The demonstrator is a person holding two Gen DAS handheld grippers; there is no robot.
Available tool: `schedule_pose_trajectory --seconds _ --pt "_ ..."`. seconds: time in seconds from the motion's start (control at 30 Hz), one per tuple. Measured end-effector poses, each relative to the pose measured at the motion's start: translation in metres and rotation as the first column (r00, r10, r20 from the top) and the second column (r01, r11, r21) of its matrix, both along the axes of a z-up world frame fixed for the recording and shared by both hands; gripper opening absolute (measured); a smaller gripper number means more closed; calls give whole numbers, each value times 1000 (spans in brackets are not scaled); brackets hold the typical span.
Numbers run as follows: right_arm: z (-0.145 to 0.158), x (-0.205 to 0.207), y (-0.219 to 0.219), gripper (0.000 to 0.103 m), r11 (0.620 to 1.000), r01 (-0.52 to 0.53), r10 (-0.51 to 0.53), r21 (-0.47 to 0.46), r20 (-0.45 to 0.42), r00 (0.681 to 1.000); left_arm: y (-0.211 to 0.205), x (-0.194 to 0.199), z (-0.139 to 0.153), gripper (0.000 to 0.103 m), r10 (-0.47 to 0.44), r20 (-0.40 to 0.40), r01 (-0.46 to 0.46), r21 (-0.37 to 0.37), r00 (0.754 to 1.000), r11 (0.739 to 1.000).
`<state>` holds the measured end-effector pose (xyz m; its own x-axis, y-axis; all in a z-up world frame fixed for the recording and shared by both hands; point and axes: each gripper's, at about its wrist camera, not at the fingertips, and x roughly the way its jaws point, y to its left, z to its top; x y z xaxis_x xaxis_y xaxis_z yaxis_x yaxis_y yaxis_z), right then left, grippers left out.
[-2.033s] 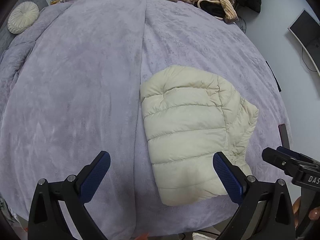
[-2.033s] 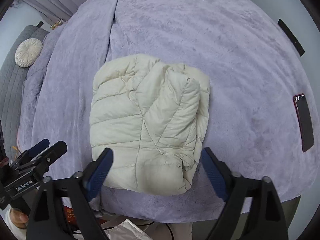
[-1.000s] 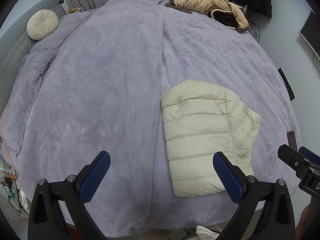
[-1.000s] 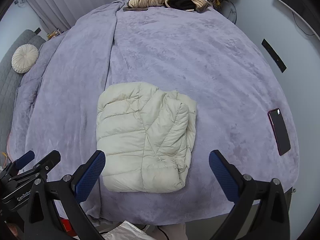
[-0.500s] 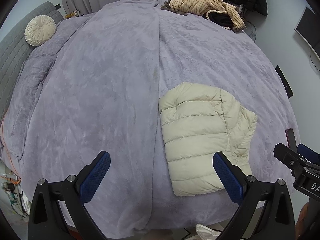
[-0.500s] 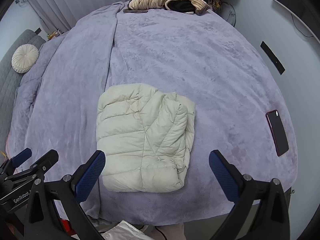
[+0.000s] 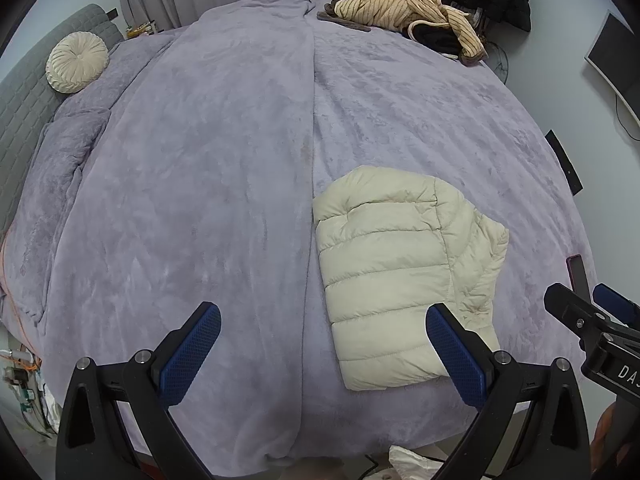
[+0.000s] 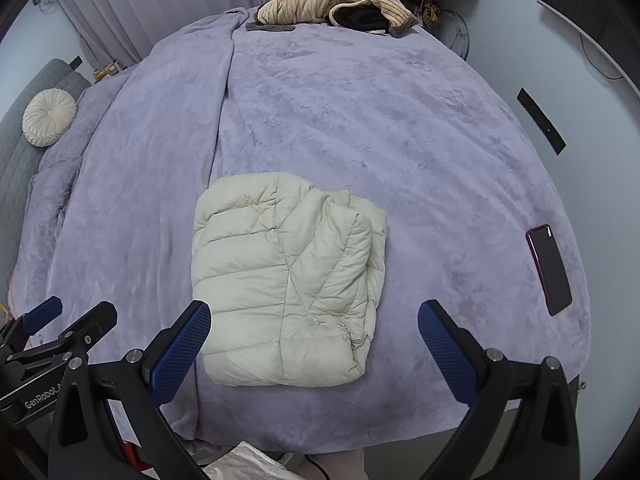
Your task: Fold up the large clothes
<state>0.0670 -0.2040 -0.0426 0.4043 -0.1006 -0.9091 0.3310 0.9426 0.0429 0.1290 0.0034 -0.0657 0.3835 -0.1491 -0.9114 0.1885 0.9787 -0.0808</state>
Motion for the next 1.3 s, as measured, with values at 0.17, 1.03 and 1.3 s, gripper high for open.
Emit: schedule_pose_trajectory --seconds 0.17,1.03,1.3 --pt "0 -1 1 103 1000 0 0 -1 0 1000 0 0 0 103 -3 -1 3 6 1000 1000" --pt "1 -1 3 103 1000 2 -2 -3 3 1000 0 7 -1 103 -26 -5 26 34 1000 999" --pt "1 -2 4 103 1000 3 -3 -6 4 1000 -3 7 0 103 -41 11 40 54 999 998"
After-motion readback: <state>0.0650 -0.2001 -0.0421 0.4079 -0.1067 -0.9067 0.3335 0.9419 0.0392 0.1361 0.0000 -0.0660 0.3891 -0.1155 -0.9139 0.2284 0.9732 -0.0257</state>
